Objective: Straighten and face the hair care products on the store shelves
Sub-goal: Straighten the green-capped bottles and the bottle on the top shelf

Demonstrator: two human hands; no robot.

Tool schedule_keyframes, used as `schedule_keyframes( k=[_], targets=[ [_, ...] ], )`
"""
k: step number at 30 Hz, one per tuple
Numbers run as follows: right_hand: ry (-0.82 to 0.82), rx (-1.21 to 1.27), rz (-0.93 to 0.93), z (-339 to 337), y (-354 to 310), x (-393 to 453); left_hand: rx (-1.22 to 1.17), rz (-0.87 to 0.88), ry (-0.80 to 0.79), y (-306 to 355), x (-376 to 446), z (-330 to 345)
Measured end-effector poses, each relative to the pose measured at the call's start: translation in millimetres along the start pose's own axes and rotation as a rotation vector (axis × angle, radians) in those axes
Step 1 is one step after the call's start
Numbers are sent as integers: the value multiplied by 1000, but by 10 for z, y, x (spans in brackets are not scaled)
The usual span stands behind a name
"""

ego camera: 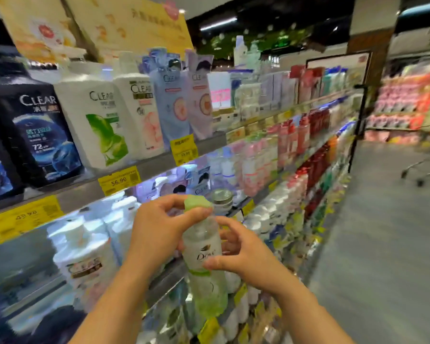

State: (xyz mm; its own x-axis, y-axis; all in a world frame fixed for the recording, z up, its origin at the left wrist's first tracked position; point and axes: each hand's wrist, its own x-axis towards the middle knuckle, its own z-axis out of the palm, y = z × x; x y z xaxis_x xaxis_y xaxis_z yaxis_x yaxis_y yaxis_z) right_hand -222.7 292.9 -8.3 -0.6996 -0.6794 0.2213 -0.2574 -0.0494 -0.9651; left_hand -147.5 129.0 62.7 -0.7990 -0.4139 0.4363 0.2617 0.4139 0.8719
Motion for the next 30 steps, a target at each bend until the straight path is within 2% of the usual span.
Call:
schedule_keyframes(
  k=[10,16,23,30],
  targets=[
    [71,-33,-2,-2030,171,0,-95,17,-141,259,572,1981],
    [96,-65,-6,-3073,313,164,-131,28,-152,288,969,2972],
    [144,-92,16,-3844,695,662,-119,-4,-183,9,1626,3721],
    [185,-118,34,-4470,1091,1551,-79,-37,-165,-509,2582,4217]
  ],
)
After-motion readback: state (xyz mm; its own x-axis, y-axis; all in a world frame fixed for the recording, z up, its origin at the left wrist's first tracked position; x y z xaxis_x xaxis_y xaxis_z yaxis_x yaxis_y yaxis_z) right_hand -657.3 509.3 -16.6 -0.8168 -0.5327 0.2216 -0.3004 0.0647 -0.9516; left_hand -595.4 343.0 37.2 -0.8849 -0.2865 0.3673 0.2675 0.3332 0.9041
